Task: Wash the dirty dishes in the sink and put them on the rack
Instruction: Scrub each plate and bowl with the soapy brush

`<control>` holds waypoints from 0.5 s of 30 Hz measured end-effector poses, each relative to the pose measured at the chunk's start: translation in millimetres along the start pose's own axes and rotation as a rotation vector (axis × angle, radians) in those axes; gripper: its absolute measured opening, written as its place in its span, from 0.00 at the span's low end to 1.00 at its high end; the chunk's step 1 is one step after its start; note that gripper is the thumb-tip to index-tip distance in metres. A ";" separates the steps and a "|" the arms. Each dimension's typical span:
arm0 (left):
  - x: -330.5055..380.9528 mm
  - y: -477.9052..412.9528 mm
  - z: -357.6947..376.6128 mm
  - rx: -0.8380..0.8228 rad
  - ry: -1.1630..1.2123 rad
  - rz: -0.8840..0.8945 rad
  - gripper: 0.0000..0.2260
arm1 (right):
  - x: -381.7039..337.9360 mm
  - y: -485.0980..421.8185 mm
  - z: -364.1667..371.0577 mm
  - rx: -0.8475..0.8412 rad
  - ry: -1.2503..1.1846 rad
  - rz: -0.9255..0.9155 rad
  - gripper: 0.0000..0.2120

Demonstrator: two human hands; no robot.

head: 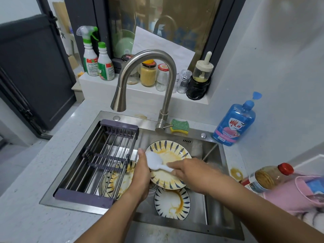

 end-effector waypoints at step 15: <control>-7.9 -4.5 -0.6 -0.113 -0.130 0.002 0.21 | 22.6 -1.5 -13.9 0.159 0.182 0.134 0.15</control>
Point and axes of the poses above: each hand's wrist, its own y-axis away from the middle knuckle, its own z-axis out of the palm, x = y × z, the point moved 5 cm from there along -y, towards the middle knuckle, and after that the axes turned 12 degrees about z, right-handed, at the moved point
